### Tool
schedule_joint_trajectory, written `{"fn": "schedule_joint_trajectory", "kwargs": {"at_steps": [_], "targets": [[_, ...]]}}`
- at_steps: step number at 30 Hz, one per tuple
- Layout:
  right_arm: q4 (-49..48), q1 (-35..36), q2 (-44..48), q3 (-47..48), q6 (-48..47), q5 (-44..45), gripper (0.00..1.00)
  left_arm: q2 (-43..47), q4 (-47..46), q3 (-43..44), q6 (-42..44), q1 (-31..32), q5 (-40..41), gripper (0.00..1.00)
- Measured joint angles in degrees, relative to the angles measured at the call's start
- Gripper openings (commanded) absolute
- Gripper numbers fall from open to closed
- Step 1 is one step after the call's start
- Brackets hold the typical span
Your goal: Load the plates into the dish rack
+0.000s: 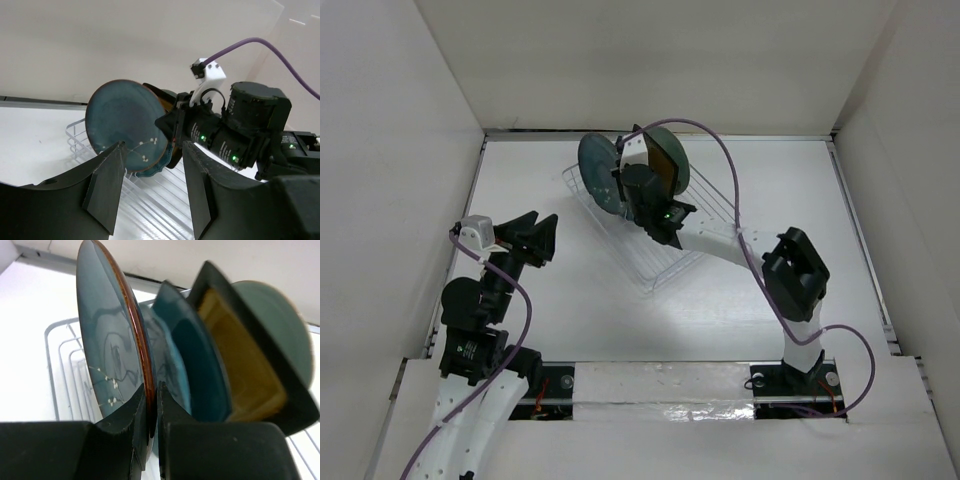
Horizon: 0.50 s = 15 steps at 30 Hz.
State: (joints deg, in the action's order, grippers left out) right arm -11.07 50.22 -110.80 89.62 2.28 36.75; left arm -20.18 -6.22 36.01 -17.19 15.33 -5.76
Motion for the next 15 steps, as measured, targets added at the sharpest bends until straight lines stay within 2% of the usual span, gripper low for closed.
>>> {"fn": "schedule_joint_trajectory", "kwargs": {"at_steps": [12,15], "targets": [[-0.1,2.9,-2.5,0.1,-1.9,2.8,0.00,-0.1,0.1,0.0,0.0,0.0,0.0,0.47],[-1.5,4.1,-3.3,0.1,-3.8,5.0,0.03,-0.1,0.1,0.0,0.0,0.0,0.1,0.47]]}}
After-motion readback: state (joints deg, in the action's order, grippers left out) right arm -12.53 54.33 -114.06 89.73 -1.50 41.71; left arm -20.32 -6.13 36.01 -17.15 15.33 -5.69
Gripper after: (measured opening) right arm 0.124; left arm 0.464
